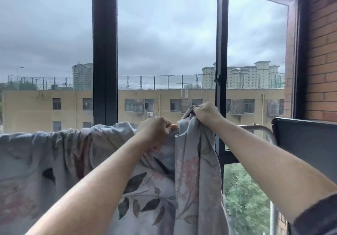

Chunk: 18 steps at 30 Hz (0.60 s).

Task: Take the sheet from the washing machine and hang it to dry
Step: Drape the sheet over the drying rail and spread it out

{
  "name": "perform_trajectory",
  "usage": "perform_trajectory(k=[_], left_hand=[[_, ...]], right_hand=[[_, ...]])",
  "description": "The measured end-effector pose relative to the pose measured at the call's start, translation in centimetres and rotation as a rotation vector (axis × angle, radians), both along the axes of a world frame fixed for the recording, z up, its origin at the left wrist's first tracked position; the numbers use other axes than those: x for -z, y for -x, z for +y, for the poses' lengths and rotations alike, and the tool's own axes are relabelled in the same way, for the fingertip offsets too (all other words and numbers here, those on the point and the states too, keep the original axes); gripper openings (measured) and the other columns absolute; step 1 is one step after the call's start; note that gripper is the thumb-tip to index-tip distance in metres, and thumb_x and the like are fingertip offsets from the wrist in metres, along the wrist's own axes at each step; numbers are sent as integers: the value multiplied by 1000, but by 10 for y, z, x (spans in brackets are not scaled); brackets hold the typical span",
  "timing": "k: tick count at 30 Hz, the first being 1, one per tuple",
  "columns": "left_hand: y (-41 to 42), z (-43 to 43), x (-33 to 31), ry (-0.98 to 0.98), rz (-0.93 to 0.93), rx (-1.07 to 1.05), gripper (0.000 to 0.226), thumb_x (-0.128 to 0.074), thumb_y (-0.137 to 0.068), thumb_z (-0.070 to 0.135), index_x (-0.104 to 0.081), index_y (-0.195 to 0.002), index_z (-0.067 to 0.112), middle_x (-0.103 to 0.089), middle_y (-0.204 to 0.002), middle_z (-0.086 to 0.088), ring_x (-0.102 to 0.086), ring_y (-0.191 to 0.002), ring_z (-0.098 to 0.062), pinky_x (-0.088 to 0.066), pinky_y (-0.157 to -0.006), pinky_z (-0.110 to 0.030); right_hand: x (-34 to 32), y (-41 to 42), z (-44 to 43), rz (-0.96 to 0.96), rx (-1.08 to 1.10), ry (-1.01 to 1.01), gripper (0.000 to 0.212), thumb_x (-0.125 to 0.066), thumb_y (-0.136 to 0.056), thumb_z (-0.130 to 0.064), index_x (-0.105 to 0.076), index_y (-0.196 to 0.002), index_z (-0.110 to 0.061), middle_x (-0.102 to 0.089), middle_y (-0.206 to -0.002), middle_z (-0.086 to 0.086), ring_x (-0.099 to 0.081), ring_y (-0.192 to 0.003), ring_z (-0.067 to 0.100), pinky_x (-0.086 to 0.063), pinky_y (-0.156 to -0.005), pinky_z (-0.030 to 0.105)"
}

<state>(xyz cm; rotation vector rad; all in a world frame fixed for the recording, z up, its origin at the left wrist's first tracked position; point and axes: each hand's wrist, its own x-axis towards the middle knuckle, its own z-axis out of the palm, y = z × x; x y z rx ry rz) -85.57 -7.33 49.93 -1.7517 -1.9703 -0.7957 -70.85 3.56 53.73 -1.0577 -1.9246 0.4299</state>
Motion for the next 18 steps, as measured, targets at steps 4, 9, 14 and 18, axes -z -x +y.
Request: perform_trajectory(k=[4, 9, 14, 18], left_hand=[[5, -1, -2, 12, -6, 4, 48, -47, -95, 44, -50, -55, 17, -55, -53, 3, -56, -56, -20, -36, -51, -27], [1, -3, -3, 27, 15, -2, 42, -44, -96, 46, -66, -74, 18, -64, -63, 2, -59, -57, -15, -38, -51, -24], [-1, -3, -4, 14, 29, -9, 38, -44, -95, 46, -64, -74, 23, -67, -73, 1, -62, -69, -19, -46, -60, -27], [6, -6, -2, 3, 2, -30, 39, -45, -96, 46, -66, -75, 20, -56, -56, 7, -56, -57, -17, -38, -55, -26]], right_hand=[[-18, -5, 6, 375, -36, 147, 23, -47, -87, -17, -67, -83, -5, -66, -92, 12, -62, -90, 28, -52, -79, 36], [-22, -36, 25, 196, 125, 256, 18, -45, -91, -10, -59, -95, 1, -60, -92, 14, -58, -87, 26, -52, -80, 37], [-15, -29, 16, -519, 348, -43, 26, -58, -84, -25, -52, -103, -8, -58, -98, 6, -56, -92, 23, -50, -89, 43], [-9, -7, 0, -733, 252, -168, 49, -35, -88, -50, -56, -118, -17, -58, -119, 6, -54, -107, 26, -45, -95, 43]])
